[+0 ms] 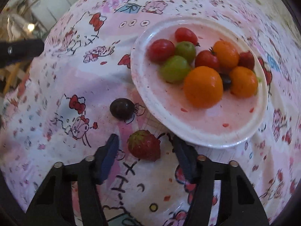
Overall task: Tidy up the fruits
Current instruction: 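Withdraw both open tools from the plate toward the remaining fruit, then grasp the dark grape with the left tool while the right tool grasps the strawberry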
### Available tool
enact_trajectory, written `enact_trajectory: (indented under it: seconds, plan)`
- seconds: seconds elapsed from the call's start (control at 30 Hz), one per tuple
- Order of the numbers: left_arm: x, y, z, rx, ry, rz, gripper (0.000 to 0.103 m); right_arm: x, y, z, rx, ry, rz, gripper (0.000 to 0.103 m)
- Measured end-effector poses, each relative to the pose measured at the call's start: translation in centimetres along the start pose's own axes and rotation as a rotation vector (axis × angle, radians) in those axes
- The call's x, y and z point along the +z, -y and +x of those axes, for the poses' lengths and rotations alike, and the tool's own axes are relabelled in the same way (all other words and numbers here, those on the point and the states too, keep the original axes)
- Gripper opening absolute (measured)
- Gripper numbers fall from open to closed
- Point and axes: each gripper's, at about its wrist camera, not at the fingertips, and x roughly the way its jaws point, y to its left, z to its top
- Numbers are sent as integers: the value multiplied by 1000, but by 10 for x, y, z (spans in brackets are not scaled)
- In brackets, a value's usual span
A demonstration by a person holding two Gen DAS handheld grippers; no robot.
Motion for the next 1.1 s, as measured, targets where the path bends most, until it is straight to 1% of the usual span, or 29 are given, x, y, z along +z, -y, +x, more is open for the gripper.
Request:
enact_trajectory:
  seconds: [0.03, 0.07, 0.17, 0.3, 0.33, 0.37, 0.4, 0.47, 0.5, 0.57, 0.63, 0.7, 0.73, 0.77, 0.8, 0.87, 0.93, 1.0, 1.07, 1.1]
  plan:
    - [0, 1, 1, 5, 0, 4, 77, 0, 1, -2, -3, 3, -7, 40]
    - [0, 3, 2, 8, 0, 8, 77, 1, 2, -2, -2, 2, -7, 31]
    - [0, 8, 5, -2, -6, 21, 77, 0, 9, -8, 40, 12, 23, 30]
    - [-3, 27, 9, -18, -3, 98, 77, -5, 25, -26, 94, 35, 91, 30]
    - [-5, 33, 12, -15, -7, 124, 76, -6, 31, -32, 106, 46, 110, 29]
    - [-8, 41, 17, -17, -17, 162, 75, -9, 36, -38, 122, 60, 135, 25]
    - [-9, 46, 20, -21, -26, 179, 74, -12, 43, -47, 142, 77, 170, 23]
    - [-15, 62, 33, -36, -65, 234, 65, -19, 59, -61, 178, 106, 241, 23]
    - [-18, 68, 38, -42, -81, 256, 62, -23, 63, -66, 184, 118, 260, 23]
    - [-25, 84, 51, -47, -119, 318, 52, -29, 72, -73, 183, 140, 282, 23]
    - [-30, 97, 60, -38, -134, 362, 51, -36, 84, -77, 209, 146, 328, 23]
    - [-32, 106, 64, -37, -136, 386, 48, -42, 91, -77, 206, 143, 353, 23]
    - [-33, 109, 67, -40, -141, 396, 38, -42, 92, -74, 211, 146, 368, 23]
    - [-33, 114, 71, -35, -149, 410, 25, -40, 93, -73, 222, 148, 385, 23]
    - [-33, 117, 74, -35, -156, 421, 21, -40, 96, -71, 227, 140, 400, 25]
    - [-35, 120, 77, -27, -147, 445, 20, -43, 103, -67, 247, 116, 450, 27]
    - [-36, 120, 74, -29, -135, 456, 19, -43, 104, -61, 290, 102, 481, 27]
    - [-34, 115, 68, -41, -129, 437, 17, -41, 101, -54, 332, 78, 496, 27]
    - [-33, 108, 63, -44, -122, 408, 0, -39, 98, -45, 381, 58, 520, 27]
    - [-31, 103, 59, -46, -119, 389, 0, -37, 95, -39, 404, 35, 534, 27]
